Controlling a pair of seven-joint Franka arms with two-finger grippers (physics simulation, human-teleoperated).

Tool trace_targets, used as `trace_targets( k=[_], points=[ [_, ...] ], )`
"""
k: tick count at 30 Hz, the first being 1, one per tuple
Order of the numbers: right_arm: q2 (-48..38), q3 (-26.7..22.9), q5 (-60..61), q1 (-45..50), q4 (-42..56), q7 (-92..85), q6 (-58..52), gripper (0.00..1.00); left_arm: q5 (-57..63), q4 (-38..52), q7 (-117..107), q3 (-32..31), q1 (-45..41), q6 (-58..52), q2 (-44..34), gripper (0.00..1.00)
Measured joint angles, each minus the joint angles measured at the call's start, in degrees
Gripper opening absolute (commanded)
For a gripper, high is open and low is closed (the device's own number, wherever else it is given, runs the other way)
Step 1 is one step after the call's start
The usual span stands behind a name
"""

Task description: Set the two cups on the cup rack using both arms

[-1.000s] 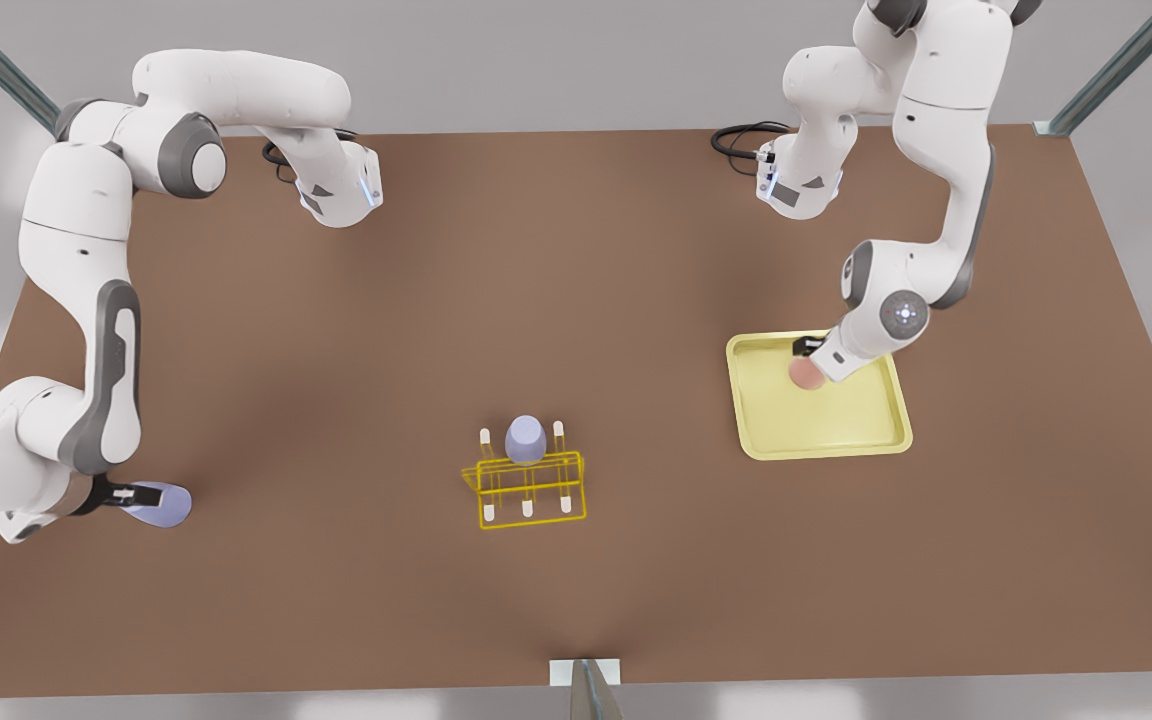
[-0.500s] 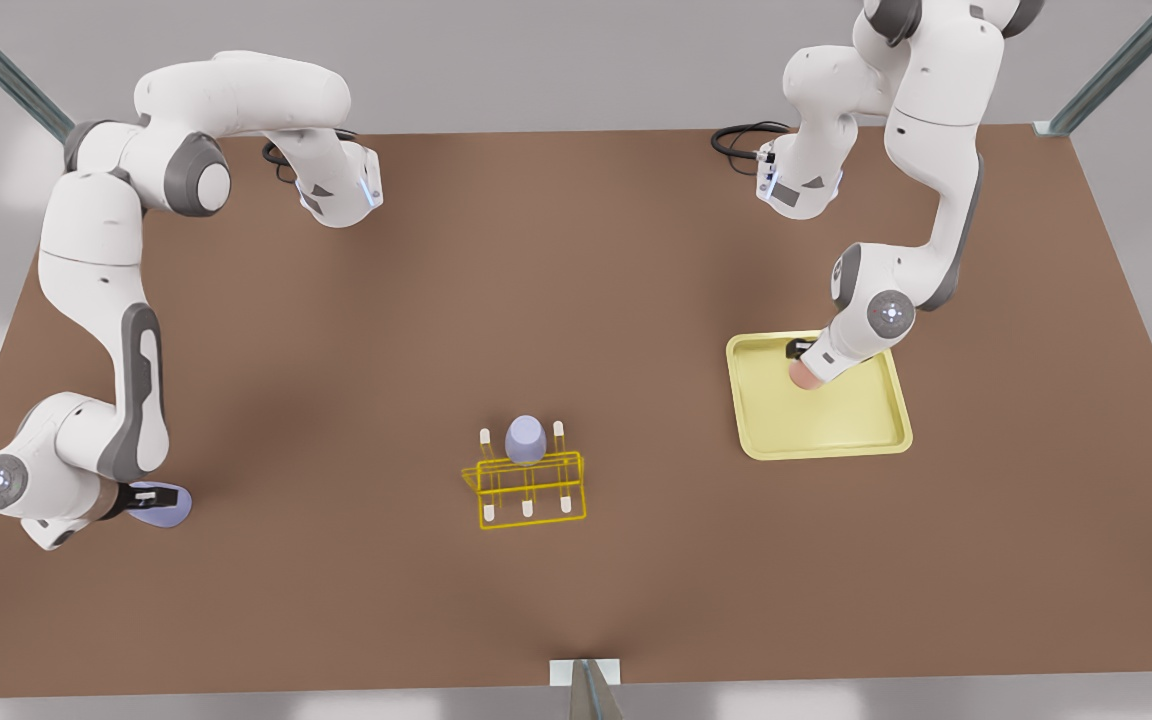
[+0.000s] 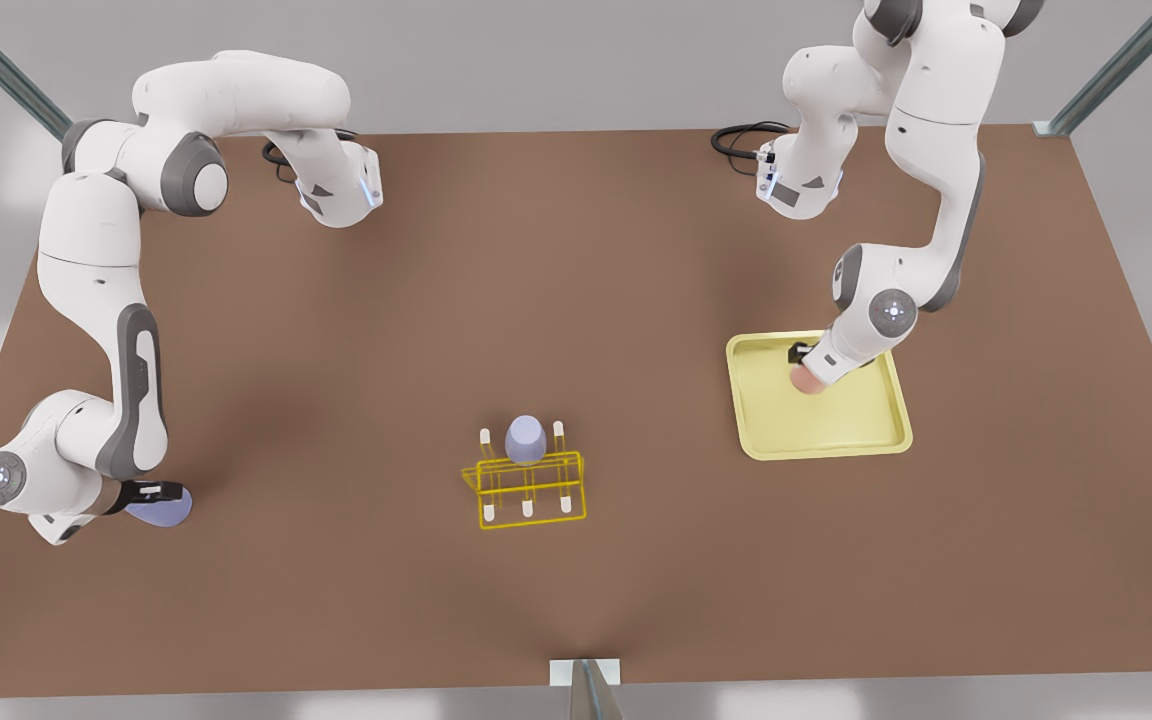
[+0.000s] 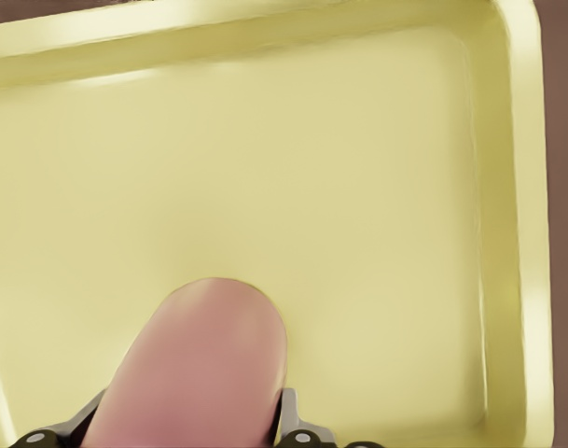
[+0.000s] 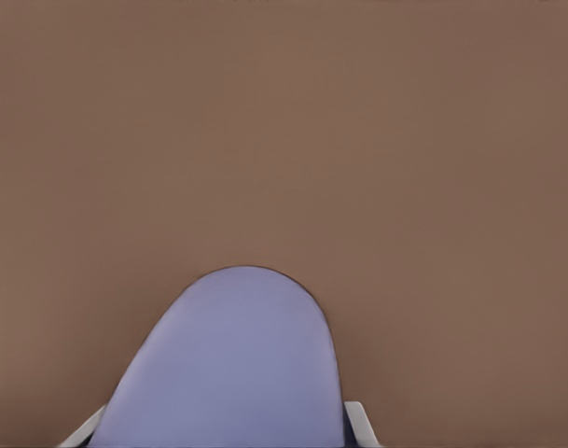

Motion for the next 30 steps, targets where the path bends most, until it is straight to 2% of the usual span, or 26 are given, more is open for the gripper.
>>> trace_targets(
  k=[3, 4, 5, 9, 12, 14, 17, 22, 26, 30],
  points=[
    [0.0, 0.0, 0.6, 0.0, 0.1, -0.7, -0.2, 0.63, 0.0, 0.2, -0.1, 0.0, 0.0, 0.3, -0.2, 0.81],
    [0.0, 0.1, 1.0, 0.0, 0.1, -0.9, -0.2, 0.56, -0.1, 0.5, -0.1, 0.0, 0.0, 0.4, -0.5, 0.81],
    [0.0, 0.1, 1.3, 0.0, 0.2, -1.2, -0.3, 0.54, -0.1, 0.8, -0.2, 0.0, 0.0, 0.5, -0.9, 0.81],
    [-0.1, 0.5, 2.0, 0.1, 0.7, -2.1, -0.6, 0.53, -0.4, 3.4, -0.4, 0.0, -0.6, -0.1, -2.4, 0.82],
    [-1.1, 2.9, 2.2, 0.1, 1.1, -2.7, -1.5, 0.53, -0.5, 14.1, -1.1, -0.3, -2.1, -6.2, -2.2, 0.82],
    [-1.6, 4.6, 2.2, 0.1, 1.2, -3.0, -2.2, 0.53, -0.5, 23.5, -1.8, -1.9, -2.1, -12.4, 0.7, 0.82],
    [-2.3, 8.7, 2.2, 0.1, 1.8, -3.4, -3.8, 0.53, -0.6, 40.9, -3.3, -4.9, -2.2, -22.9, 8.2, 0.82],
    [-4.2, 17.6, 2.2, 0.1, 2.1, -4.0, -6.3, 0.53, -0.5, 63.2, -7.9, -10.1, -6.1, -34.4, 22.4, 0.82],
    [-4.6, 26.4, 2.1, 0.4, 3.1, -4.3, -7.7, 0.53, -2.1, 80.2, -13.6, -10.3, -12.1, -38.7, 33.0, 0.82],
    [-3.4, 34.3, 2.1, 2.0, 4.4, -4.3, -8.1, 0.53, -3.1, 86.9, -19.5, -10.1, -16.1, -37.2, 38.9, 0.82]
  ],
)
